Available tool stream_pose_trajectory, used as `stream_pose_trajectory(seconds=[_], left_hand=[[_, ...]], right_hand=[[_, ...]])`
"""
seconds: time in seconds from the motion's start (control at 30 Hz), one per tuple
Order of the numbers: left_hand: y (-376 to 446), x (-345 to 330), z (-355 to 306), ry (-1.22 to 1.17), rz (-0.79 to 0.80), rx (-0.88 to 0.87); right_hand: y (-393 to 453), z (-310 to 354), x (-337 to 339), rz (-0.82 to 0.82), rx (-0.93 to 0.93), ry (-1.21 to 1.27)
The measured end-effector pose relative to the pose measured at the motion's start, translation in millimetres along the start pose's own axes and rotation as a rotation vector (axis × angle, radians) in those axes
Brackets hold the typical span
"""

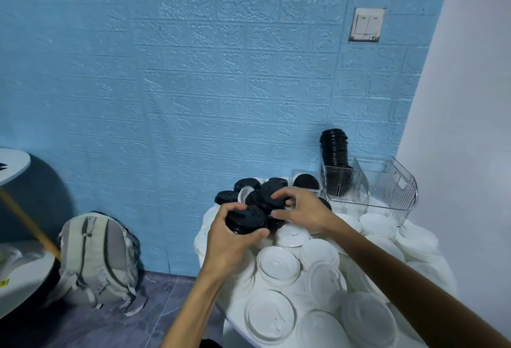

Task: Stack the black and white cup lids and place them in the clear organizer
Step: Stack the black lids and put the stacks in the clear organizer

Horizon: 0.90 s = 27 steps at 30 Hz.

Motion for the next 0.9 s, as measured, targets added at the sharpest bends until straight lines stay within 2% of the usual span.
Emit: stream_pose_trajectory(seconds=[0.1,0.27,0.37,0.43,0.6,0.67,0.73,0.83,0.9], left_hand=[[6,8,6,0.014,-0.026,0.019],[6,18,8,0.053,-0.046,0.084],[5,18,7,0.087,-0.049,0.09],[5,16,6,0.088,-0.044,0.088],[4,10,9,0.064,-0.015,0.06],[4,7,11,0.046,-0.015,0.043],[4,4,11,0.027,-0.024,0.025],[3,-4,6,-0.005,-0.017,0.016],[1,-10,4,-0.056,0.005,0.008]], right_hand=[[10,-1,-11,0.125,0.066,-0.253],[19,-1,-27,0.285,0.048,-0.502],[18,-8,-34,0.266,0.074,-0.602],[17,-11,-36,0.222,0.067,-0.582],[8,-8,-13,0.087,0.046,-0.328],[4,0,2,0.029,0.003,-0.039],[-2,13,14,-0.024,-0.034,0.384],[-11,30,14,0.022,-0.142,0.779],[-13,32,3,0.09,-0.188,0.755]])
Point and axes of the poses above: each hand's wrist, its own y-axis towards the middle knuckle, its own x-axis out of the back of the hand, z = x × y, the point moved 1 cm from there along y, towards the middle knuckle, and after that the axes turned 5 degrees about y, right-handed, at the moved point
